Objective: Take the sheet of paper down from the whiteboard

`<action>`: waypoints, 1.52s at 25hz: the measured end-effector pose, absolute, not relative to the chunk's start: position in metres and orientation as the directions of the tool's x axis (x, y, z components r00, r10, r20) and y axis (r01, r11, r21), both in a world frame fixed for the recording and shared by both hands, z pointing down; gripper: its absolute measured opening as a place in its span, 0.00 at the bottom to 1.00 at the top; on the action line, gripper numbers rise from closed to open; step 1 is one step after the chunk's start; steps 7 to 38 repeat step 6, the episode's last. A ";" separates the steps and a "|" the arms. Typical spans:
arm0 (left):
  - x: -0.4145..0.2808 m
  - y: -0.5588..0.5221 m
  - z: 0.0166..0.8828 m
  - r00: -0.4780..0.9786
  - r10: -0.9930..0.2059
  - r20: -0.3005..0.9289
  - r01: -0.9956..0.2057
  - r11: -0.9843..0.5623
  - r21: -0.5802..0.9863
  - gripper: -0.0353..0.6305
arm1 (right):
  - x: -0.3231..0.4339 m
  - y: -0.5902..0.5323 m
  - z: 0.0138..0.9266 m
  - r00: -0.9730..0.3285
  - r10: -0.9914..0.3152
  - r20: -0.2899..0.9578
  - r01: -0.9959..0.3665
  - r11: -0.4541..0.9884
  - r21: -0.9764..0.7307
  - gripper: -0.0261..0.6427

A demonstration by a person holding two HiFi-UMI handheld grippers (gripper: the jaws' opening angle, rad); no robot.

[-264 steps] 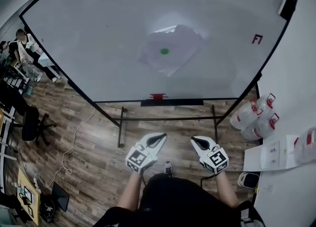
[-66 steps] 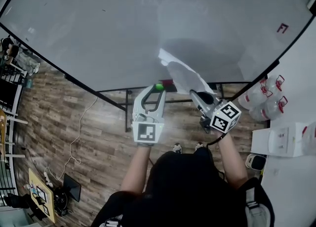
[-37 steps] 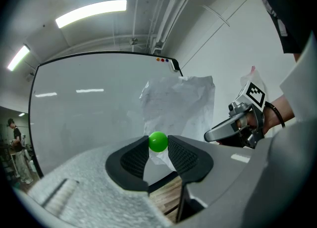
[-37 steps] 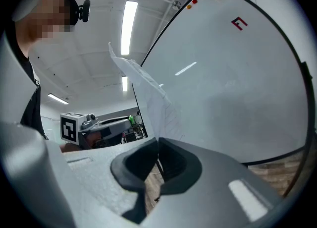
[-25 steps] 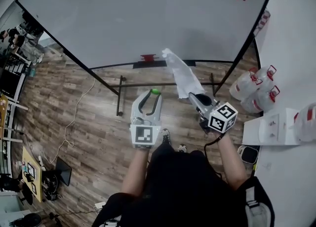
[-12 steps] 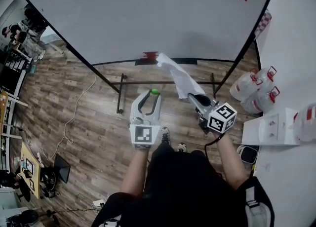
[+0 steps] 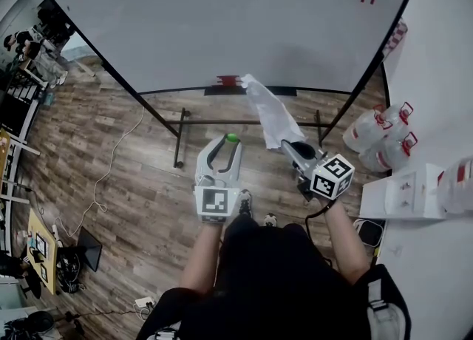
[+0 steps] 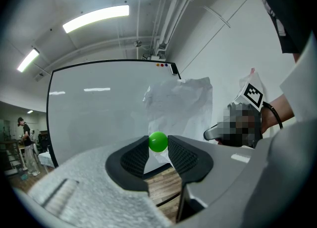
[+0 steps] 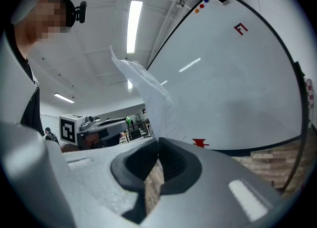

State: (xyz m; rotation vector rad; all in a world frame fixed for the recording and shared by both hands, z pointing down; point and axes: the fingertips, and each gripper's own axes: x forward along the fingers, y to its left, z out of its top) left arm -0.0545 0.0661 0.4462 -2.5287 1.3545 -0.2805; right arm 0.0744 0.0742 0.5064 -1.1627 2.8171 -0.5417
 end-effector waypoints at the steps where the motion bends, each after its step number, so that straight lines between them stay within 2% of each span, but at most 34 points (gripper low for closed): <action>1: -0.054 0.067 0.446 0.551 -0.834 0.034 -0.793 -0.535 -0.292 0.25 | 0.074 0.075 0.507 -0.718 -0.690 0.091 -0.674 0.658 -0.335 0.05; 6: -0.062 0.070 0.443 0.528 -0.847 0.060 -0.787 -0.514 -0.342 0.25 | 0.069 0.077 0.506 -0.724 -0.683 0.091 -0.669 0.665 -0.332 0.05; 38: -0.062 0.070 0.443 0.528 -0.847 0.060 -0.787 -0.514 -0.342 0.25 | 0.069 0.077 0.506 -0.724 -0.683 0.091 -0.669 0.665 -0.332 0.05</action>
